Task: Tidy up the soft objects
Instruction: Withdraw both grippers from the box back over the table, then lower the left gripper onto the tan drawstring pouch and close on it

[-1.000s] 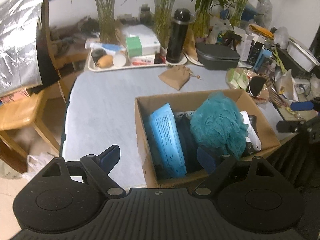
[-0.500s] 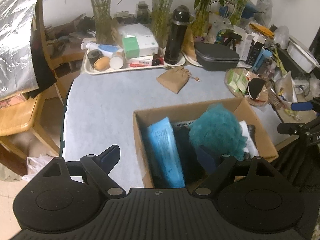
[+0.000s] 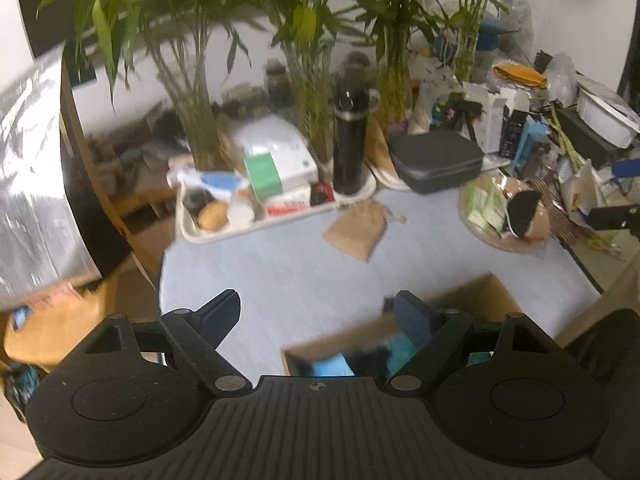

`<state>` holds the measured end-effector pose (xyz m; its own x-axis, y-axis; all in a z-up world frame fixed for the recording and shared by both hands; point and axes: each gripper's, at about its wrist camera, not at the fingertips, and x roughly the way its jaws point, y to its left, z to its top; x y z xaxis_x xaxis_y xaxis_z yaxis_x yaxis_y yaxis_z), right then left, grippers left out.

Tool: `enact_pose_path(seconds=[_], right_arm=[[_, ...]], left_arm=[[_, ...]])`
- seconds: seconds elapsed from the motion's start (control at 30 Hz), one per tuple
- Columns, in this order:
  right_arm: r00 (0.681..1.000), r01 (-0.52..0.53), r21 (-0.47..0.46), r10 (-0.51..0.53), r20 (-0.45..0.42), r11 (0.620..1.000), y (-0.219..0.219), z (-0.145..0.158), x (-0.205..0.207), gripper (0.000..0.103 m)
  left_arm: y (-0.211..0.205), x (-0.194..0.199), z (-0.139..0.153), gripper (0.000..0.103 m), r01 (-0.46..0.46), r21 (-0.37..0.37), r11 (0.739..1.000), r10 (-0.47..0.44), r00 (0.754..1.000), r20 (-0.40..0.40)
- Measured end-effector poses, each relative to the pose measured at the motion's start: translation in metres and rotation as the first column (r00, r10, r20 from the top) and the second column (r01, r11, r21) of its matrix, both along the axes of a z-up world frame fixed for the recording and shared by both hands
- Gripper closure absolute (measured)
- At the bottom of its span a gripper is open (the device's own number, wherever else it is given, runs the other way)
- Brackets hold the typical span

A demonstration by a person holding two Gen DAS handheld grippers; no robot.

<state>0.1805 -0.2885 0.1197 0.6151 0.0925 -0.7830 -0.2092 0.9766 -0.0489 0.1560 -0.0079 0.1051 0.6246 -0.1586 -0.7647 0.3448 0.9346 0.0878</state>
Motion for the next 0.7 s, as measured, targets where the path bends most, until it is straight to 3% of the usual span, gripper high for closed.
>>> enact_pose_path(seconds=[0.3, 0.7], right_arm=[[0.996, 0.034, -0.090, -0.025, 0.091, 0.995, 0.017, -0.005, 0.022, 0.000], [0.989, 0.064, -0.171, -0.040, 0.141, 0.983, 0.050, -0.035, 0.045, 0.000]], left_arm=[[-0.017, 0.024, 0.001, 0.018, 0.016, 0.046, 0.999, -0.019, 0.998, 0.062], [-0.020, 0.049, -0.030, 0.018, 0.059, -0.016, 0.998, -0.058, 0.996, 0.065]])
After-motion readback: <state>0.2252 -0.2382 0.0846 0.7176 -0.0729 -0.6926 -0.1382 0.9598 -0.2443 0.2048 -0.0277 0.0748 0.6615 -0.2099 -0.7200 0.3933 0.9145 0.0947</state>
